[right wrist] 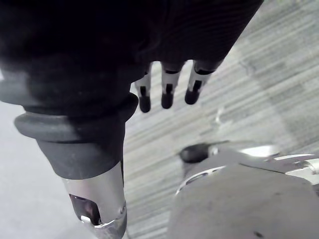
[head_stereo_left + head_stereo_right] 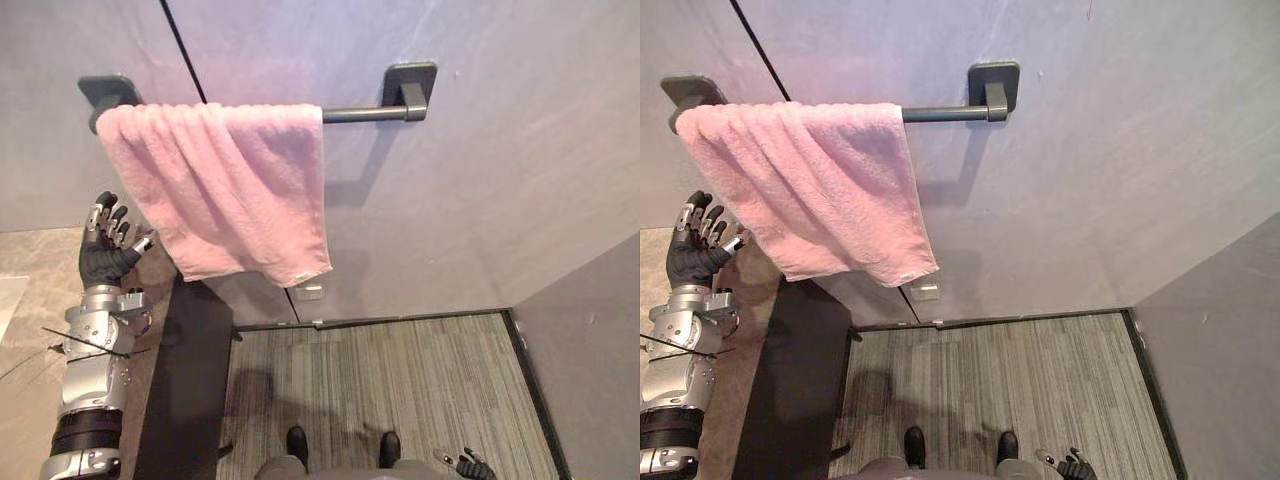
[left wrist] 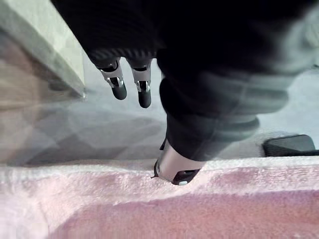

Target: Organize washtable

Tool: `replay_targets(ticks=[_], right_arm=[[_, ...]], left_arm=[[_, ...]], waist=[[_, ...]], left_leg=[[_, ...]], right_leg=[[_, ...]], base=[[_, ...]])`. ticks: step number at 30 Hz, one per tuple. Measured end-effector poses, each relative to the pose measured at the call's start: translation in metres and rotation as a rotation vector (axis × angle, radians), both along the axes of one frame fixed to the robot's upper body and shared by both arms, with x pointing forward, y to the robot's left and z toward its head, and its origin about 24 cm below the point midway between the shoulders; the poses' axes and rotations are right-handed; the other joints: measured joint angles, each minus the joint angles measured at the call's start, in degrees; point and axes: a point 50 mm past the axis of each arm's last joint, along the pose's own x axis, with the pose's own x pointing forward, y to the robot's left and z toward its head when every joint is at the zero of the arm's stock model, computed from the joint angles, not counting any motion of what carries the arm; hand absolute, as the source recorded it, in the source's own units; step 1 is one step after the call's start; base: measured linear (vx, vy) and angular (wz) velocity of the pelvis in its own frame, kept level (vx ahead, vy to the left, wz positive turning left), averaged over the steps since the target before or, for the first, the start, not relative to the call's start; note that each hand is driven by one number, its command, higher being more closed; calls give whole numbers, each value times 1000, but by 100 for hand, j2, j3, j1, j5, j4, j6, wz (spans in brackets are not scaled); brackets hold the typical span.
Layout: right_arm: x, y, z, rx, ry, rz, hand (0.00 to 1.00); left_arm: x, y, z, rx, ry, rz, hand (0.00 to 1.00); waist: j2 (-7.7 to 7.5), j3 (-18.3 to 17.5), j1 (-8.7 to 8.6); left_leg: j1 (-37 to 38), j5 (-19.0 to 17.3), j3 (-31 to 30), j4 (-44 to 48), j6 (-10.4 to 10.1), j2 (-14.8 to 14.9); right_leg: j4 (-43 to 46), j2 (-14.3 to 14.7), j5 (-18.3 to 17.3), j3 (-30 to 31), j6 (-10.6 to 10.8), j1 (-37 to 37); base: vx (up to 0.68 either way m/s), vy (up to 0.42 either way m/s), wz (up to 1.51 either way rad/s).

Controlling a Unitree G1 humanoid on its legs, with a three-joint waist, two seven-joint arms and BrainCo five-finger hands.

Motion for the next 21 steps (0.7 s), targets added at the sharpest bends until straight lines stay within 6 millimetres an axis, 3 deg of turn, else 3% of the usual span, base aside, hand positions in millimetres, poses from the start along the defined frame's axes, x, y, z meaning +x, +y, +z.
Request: replay_targets(ticks=[8,21], right_arm=[[13,0,3,-6,-32,18,0],[25,-1,7,-20,-71,31,0]], left_arm=[[2,-7,-1,-51,-10,-85,0],[6,-4,5,-50,-32,-9,0]], waist=[[13,101,-84],[36,424,-48]], left_leg=[[-51,-3,107,7,-1,3],[-507,3,220,15,6,6]], right_leg=[[3,2,3,110,3,-110],[23,13,114,247,-13,-641]], base=[[4,-12,-7],[-14,-6,-5]])
